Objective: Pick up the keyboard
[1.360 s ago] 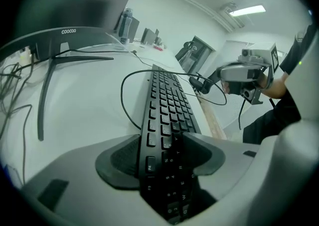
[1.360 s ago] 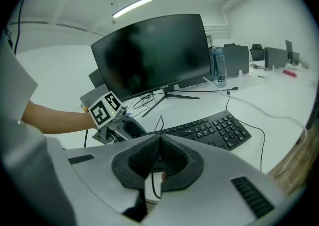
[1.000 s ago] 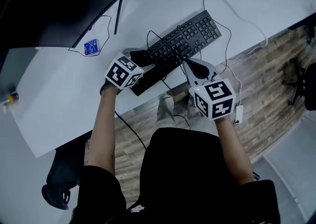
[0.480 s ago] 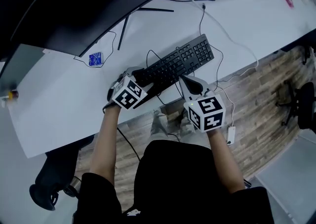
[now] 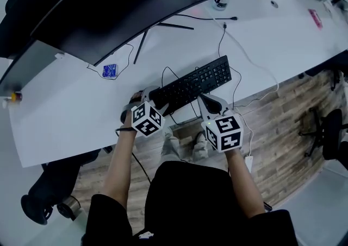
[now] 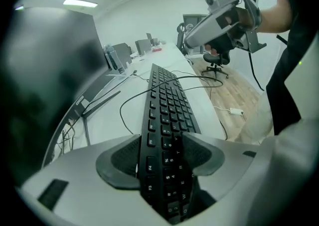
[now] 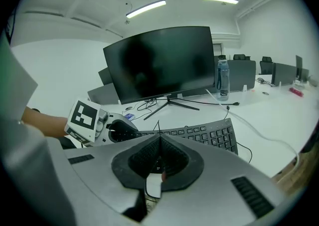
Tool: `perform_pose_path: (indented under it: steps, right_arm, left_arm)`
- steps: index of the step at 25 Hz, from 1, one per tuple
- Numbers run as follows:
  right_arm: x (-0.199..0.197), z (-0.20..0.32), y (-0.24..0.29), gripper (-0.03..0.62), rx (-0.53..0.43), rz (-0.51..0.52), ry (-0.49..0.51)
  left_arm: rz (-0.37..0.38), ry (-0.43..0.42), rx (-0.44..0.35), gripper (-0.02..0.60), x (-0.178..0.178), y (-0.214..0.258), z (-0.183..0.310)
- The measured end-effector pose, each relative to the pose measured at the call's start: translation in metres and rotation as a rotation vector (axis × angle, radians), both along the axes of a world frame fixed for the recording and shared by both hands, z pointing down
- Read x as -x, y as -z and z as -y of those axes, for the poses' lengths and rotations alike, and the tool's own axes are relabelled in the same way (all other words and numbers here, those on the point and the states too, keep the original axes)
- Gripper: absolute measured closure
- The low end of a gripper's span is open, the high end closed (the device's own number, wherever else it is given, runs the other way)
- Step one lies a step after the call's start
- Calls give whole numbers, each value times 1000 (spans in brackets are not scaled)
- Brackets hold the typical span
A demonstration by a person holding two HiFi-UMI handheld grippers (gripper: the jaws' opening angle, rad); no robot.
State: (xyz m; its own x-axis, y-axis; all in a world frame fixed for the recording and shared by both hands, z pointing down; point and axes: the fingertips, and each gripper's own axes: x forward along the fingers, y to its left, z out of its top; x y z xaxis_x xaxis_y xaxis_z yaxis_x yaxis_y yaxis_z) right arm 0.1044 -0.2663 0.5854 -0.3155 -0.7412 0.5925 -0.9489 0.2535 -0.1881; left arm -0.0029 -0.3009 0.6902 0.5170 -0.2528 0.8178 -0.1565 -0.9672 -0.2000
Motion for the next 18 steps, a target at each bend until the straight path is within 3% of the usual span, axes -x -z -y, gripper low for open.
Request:
perform_pose_path:
  steps: [7,18]
  right_arm:
    - [1,-5,4,588,-13,-54,83]
    - [-5,7,24,588,-92,-288,296]
  left_arm:
    - [32,-4,-127,308,-3,11,-11]
    - [56,-14,-329,308,-8,26,-30]
